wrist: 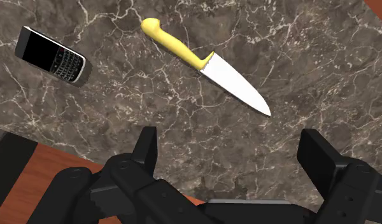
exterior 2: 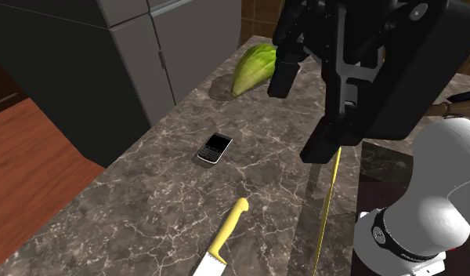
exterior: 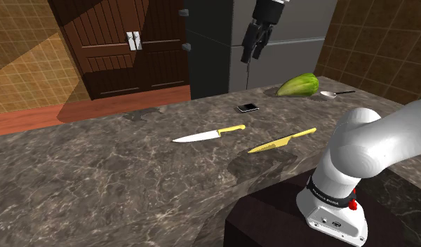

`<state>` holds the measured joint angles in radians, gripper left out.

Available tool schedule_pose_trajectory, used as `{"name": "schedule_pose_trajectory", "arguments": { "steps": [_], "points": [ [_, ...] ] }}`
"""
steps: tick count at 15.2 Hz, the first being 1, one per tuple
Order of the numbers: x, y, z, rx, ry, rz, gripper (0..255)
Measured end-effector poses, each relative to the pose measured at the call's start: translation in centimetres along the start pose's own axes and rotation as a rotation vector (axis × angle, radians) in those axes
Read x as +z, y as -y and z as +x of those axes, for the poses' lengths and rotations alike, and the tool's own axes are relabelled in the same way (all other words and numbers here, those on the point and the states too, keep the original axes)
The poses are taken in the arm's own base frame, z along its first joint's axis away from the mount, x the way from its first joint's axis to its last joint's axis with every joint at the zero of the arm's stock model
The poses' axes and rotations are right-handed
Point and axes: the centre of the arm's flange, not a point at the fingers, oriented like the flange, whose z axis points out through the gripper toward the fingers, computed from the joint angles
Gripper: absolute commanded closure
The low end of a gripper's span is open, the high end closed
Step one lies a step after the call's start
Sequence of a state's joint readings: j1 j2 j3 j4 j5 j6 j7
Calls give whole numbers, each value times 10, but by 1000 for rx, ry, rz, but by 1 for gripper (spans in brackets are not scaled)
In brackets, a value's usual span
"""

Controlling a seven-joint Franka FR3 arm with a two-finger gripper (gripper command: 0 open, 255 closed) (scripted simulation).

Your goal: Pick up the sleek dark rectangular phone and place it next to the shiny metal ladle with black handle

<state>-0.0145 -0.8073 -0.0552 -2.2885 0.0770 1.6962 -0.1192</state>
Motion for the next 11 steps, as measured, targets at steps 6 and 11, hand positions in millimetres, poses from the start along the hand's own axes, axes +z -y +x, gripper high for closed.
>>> {"name": "schedule_pose_trajectory", "arguments": {
  "steps": [6,11],
  "points": [
    [40,-36,6,-102,37,-3,0],
    [88,-77,13,-233,83,-6,0]
  ]
}}
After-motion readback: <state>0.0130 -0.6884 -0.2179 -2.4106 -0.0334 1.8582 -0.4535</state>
